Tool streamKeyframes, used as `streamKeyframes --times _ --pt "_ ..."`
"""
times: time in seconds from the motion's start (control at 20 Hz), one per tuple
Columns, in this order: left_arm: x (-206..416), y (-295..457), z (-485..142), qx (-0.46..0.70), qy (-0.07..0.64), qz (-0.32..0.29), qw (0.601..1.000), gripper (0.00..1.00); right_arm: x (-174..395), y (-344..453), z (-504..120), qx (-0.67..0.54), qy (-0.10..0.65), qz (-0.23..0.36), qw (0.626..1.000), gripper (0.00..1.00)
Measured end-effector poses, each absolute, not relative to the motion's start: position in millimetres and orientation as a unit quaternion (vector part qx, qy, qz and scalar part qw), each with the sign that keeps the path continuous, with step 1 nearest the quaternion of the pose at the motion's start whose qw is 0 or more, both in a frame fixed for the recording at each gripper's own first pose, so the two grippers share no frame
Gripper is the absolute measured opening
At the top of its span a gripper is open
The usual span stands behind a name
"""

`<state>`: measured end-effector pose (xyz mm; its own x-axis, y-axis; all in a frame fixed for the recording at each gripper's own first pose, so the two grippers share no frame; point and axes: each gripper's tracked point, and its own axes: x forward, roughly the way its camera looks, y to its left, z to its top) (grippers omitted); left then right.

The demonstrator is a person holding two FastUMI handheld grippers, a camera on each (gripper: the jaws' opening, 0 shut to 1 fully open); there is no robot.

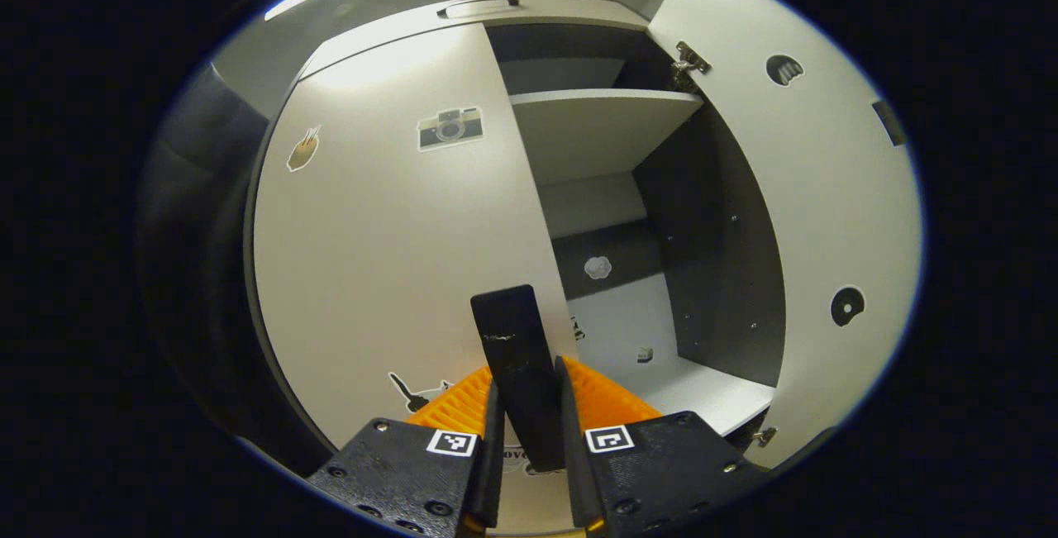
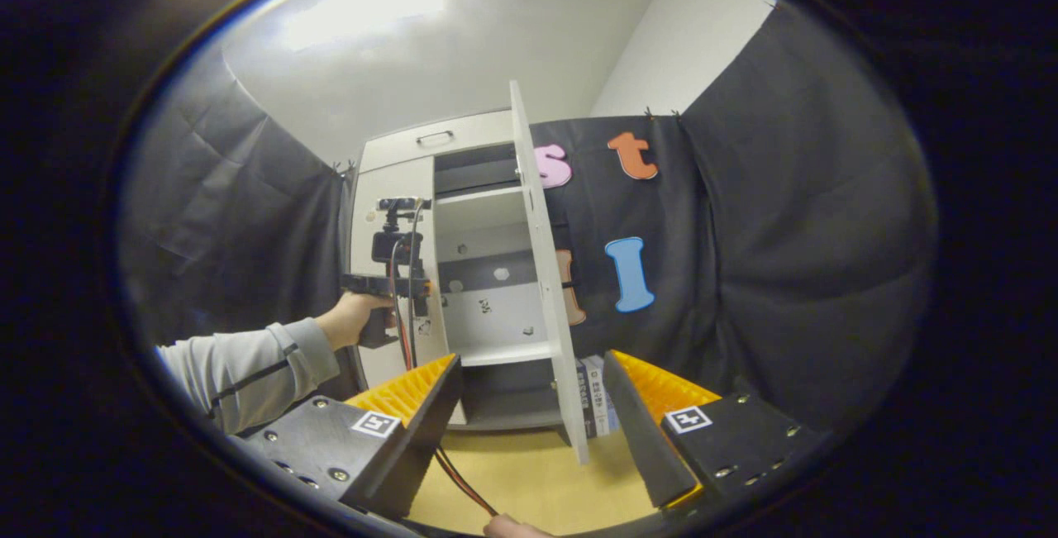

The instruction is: Open the right door of the double-door shoe cabinet with the right hand, and open the left door with the left hand.

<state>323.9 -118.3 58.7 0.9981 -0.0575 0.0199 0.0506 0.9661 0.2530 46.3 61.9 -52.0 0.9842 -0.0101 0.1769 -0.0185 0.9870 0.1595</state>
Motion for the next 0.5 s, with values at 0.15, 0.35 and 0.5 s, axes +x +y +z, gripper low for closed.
streamKeyframes --times 0.15,0.35,0.5 --pt "324.1 -114.9 53.1 0.041 0.034 -0.02 0.998 0.29 47.9 59.1 -57.0 0.075 -0.079 -0.001 0.994 1.0" --pt "323.6 -113.0 50.7 0.043 0.054 0.01 0.998 0.24 49.6 59.0 -59.1 0.066 -0.076 -0.008 0.995 1.0" --pt "320.5 -111.8 48.5 0.041 0.066 0.021 0.997 0.23 48.7 60.3 -58.5 0.066 -0.074 -0.006 0.995 1.0"
